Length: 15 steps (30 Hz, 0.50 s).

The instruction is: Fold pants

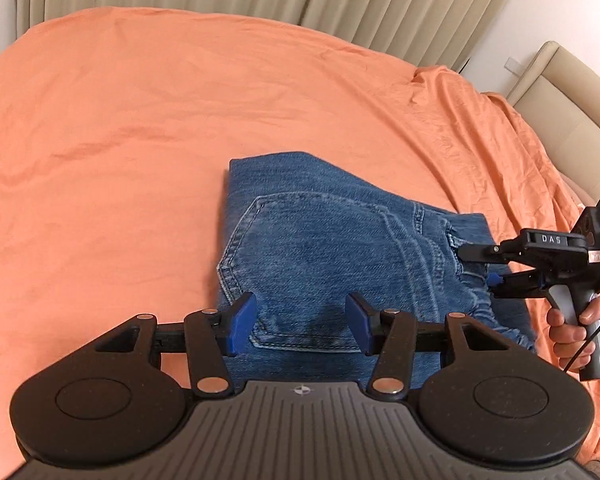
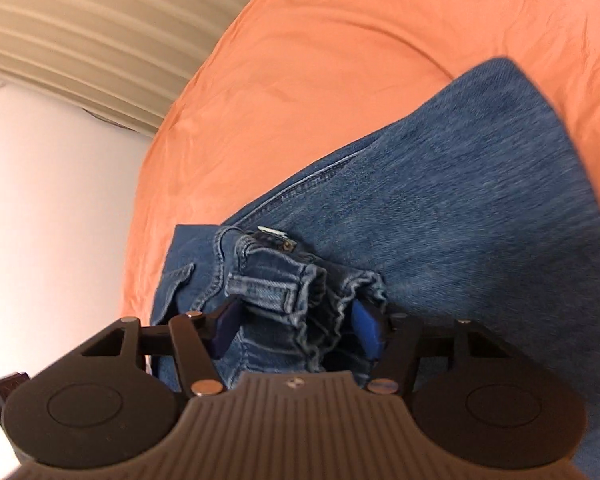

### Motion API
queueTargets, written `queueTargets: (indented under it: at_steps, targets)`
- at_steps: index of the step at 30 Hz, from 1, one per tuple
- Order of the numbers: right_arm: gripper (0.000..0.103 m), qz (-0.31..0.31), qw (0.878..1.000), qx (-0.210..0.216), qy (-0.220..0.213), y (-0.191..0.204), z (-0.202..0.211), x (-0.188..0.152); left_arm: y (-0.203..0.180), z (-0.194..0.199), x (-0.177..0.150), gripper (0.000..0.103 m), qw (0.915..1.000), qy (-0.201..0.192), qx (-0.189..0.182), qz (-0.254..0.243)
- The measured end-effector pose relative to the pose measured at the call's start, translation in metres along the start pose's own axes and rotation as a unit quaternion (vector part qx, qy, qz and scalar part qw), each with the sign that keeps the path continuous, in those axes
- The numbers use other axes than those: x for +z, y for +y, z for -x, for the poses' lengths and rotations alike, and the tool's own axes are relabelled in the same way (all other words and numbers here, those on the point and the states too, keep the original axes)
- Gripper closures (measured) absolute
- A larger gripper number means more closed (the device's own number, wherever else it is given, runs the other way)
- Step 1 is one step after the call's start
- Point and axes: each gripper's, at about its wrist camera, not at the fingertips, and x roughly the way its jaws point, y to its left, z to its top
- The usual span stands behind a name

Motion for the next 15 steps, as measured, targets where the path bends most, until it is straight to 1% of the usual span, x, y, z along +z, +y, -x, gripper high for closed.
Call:
queueTargets:
  at_steps: [2, 4, 6, 8, 11, 12, 15]
  targets:
    - [0.068, -0.007, 1.0, 0.002, -0.002, -0.003, -0.007, 0.0, -0.002, -0.003, -0.001, 0.044, 1.0, 0.0, 0.002, -0.002]
    - [0.078, 0.011, 1.0, -0.004, -0.006, 0.002, -0.006, -0.002, -0.003, -0.004, -0.002, 0.044, 1.0, -0.001, 0.002, -0.001]
    - [0.084, 0.046, 0.999, -0.011, -0.013, 0.017, 0.0, -0.003, -0.003, -0.003, -0.001, 0.044, 1.0, -0.002, 0.003, 0.0]
    - [0.086, 0.086, 0.996, -0.012, -0.024, 0.04, 0.012, -0.001, -0.003, 0.001, 0.0, 0.044, 0.9999, -0.011, 0.003, 0.003]
    - [0.087, 0.139, 0.989, -0.008, -0.039, 0.086, 0.035, 0.006, -0.003, 0.007, 0.003, 0.044, 0.9996, -0.027, 0.002, 0.012]
    - [0.087, 0.157, 0.987, -0.002, -0.045, 0.102, 0.042, 0.008, -0.004, 0.009, 0.005, 0.044, 0.9994, -0.032, 0.002, 0.016]
    - [0.087, 0.204, 0.977, -0.009, -0.061, 0.15, 0.061, 0.015, -0.009, 0.014, 0.012, 0.044, 0.9988, -0.041, -0.011, 0.026]
